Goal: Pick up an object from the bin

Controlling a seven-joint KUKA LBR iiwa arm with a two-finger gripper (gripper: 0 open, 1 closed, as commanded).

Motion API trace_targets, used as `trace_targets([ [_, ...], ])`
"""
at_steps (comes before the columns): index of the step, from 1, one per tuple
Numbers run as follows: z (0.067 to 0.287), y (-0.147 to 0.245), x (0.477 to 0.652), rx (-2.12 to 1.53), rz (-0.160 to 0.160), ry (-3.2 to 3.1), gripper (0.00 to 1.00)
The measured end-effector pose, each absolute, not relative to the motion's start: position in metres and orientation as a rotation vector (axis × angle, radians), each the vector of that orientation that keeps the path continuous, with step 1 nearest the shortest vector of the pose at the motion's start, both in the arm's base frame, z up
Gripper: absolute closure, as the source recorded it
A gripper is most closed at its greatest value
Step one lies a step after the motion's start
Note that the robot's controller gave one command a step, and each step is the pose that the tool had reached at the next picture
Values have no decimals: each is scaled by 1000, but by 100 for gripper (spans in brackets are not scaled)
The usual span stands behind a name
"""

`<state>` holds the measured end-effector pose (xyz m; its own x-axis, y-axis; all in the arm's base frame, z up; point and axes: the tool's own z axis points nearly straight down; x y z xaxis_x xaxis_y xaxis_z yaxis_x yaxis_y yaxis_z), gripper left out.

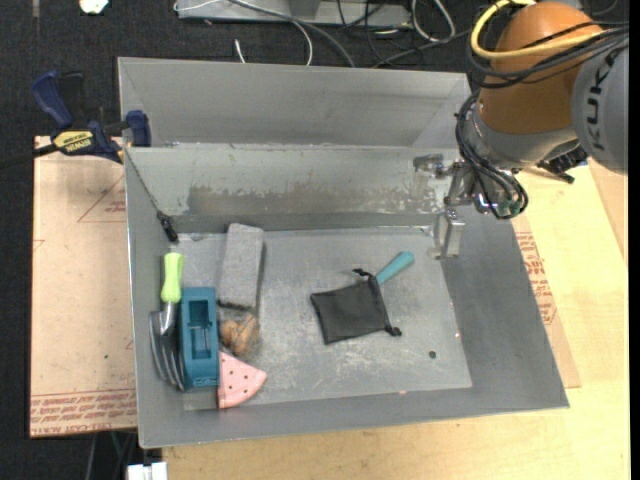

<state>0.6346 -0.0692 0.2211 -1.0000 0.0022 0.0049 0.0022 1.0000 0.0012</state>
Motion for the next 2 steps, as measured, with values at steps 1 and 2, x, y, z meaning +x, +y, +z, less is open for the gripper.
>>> trace_targets([
  [1,225,-69,636,-1,0,-3144,0],
  [2,162,-27,609,4,0,-3148,0],
])
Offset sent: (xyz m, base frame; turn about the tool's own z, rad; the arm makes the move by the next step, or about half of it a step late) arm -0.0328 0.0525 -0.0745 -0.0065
